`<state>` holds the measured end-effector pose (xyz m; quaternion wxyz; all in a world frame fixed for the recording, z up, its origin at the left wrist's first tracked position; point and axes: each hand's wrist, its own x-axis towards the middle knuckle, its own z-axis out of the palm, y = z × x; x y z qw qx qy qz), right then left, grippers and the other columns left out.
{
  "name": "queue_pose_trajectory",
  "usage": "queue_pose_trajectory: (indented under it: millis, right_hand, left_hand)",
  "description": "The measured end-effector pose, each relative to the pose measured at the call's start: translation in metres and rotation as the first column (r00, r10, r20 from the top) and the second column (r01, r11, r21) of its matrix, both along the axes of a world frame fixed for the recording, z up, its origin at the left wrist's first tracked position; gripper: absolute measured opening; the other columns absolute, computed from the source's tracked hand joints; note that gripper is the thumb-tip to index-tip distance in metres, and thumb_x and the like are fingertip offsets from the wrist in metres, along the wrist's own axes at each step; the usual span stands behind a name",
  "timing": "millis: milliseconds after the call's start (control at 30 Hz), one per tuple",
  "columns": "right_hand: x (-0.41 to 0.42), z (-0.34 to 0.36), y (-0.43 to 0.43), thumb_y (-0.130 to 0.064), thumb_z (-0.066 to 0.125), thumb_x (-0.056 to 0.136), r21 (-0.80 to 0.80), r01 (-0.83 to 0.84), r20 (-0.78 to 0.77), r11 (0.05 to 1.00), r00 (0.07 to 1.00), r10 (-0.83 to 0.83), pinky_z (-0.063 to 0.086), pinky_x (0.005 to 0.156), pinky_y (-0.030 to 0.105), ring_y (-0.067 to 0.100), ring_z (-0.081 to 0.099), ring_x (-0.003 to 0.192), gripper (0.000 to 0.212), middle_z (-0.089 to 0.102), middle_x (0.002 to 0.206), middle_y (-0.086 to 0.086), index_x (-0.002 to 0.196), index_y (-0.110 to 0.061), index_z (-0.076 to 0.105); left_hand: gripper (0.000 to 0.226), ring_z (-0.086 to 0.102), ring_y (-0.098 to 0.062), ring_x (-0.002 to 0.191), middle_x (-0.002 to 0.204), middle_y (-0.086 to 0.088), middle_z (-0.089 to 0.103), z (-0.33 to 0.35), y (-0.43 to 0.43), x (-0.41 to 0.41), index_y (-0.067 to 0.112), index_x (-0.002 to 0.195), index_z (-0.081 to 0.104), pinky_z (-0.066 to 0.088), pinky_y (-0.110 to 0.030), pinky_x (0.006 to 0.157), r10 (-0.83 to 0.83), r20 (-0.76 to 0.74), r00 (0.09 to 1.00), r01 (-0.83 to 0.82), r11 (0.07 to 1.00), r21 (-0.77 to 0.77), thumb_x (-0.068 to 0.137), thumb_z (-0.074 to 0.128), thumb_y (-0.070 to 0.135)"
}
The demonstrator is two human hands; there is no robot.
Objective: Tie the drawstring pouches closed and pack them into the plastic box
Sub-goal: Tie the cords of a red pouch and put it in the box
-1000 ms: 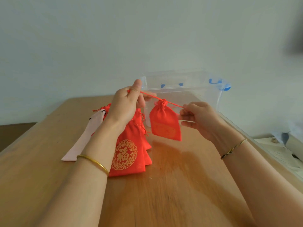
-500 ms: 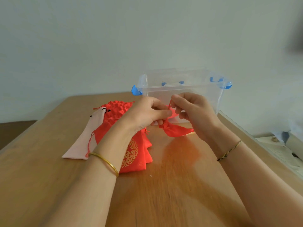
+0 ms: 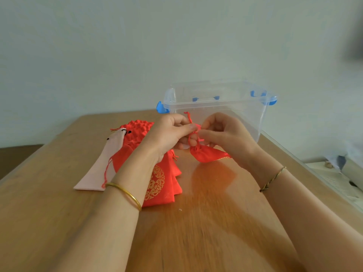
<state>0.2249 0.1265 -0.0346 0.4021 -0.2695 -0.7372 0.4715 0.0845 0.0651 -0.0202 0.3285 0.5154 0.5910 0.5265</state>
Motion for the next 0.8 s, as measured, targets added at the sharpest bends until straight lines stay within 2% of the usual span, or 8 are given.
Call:
queue_pose_trajectory:
  millis: [67,167,367,500,567,633,700,800]
  right_hand:
    - [-0.003,-0.003,0.000,-0.002,0.070,0.077,0.121,0.020,0.022,0.993,0.999,-0.023,0.050,0.061,0.028,0.027,0.061,0.065,0.018,0.066,0.078,0.023,0.072,-0.013,0.056]
    - [-0.005,-0.006,0.002,-0.005,0.074,0.073,0.247,0.060,0.032,0.967,0.997,-0.070,0.052,0.071,0.038,0.035,0.064,0.076,0.020,0.067,0.078,0.017,0.070,-0.018,0.060]
    - [-0.007,-0.004,-0.003,-0.005,0.074,0.072,0.486,0.107,0.099,0.868,0.979,-0.176,0.038,0.061,0.009,-0.003,0.050,0.064,0.010,0.051,0.070,-0.014,0.081,-0.006,0.071]
    - [-0.010,-0.006,-0.004,-0.005,0.067,0.075,0.595,0.088,0.142,0.799,0.967,-0.212,0.035,0.061,0.006,-0.007,0.048,0.065,0.005,0.045,0.069,-0.017,0.078,-0.008,0.069]
    - [-0.012,-0.007,-0.005,-0.005,0.064,0.076,0.541,0.110,0.136,0.834,0.967,-0.216,0.034,0.058,0.007,-0.006,0.048,0.060,0.007,0.047,0.063,-0.016,0.071,-0.010,0.066]
    - [-0.013,-0.006,-0.005,-0.005,0.063,0.078,0.334,0.129,0.101,0.934,0.980,-0.171,0.034,0.053,0.009,-0.004,0.046,0.050,0.016,0.050,0.056,-0.014,0.066,-0.015,0.063]
    - [-0.012,-0.006,-0.003,-0.005,0.062,0.081,0.085,0.126,0.035,0.988,0.991,-0.129,0.034,0.052,0.016,0.001,0.041,0.046,0.017,0.049,0.053,-0.005,0.065,-0.011,0.062]
    - [-0.011,-0.009,0.000,-0.008,0.061,0.083,-0.168,0.107,-0.030,0.980,0.993,-0.114,0.032,0.052,0.024,0.010,0.038,0.050,0.016,0.046,0.053,0.003,0.067,-0.004,0.062]
  left_hand:
    - [0.017,0.062,-0.005,0.047,0.062,-0.005,0.065,0.000,0.000,0.001,0.013,0.070,0.059,0.040,-0.012,0.038,0.033,0.003,0.999,-0.033,0.999,0.006,0.088,0.061,0.013]
    - [0.019,0.063,-0.006,0.046,0.052,0.002,0.063,0.000,0.001,0.001,0.012,0.068,0.059,0.044,-0.014,0.039,0.050,-0.003,0.999,-0.050,0.999,0.018,0.086,0.062,0.011]
    - [0.018,0.061,-0.006,0.043,0.045,0.002,0.061,0.000,0.002,0.004,0.008,0.069,0.060,0.046,-0.015,0.040,0.083,0.019,0.996,-0.084,0.996,0.029,0.086,0.062,0.007]
    - [0.018,0.059,-0.006,0.040,0.049,-0.004,0.061,0.002,0.002,0.004,0.006,0.069,0.058,0.048,-0.017,0.040,0.148,0.030,0.989,-0.149,0.987,0.056,0.086,0.060,0.002]
    - [0.018,0.060,-0.006,0.041,0.059,-0.008,0.060,0.003,0.003,0.003,0.008,0.071,0.056,0.049,-0.017,0.042,0.202,0.039,0.979,-0.205,0.975,0.089,0.086,0.057,-0.002]
    - [0.018,0.062,-0.006,0.044,0.066,-0.010,0.060,0.005,0.003,0.001,0.009,0.074,0.055,0.051,-0.018,0.043,0.254,0.073,0.964,-0.262,0.956,0.135,0.086,0.054,-0.004]
    - [0.016,0.065,-0.006,0.051,0.072,-0.010,0.060,0.008,0.001,-0.002,0.009,0.078,0.054,0.049,-0.018,0.043,0.287,0.084,0.954,-0.298,0.936,0.189,0.086,0.055,-0.004]
    - [0.016,0.060,0.001,0.052,0.070,0.000,0.059,0.014,-0.003,-0.002,0.016,0.075,0.058,0.043,-0.015,0.044,0.266,-0.106,0.958,-0.232,0.939,0.255,0.082,0.062,0.001]
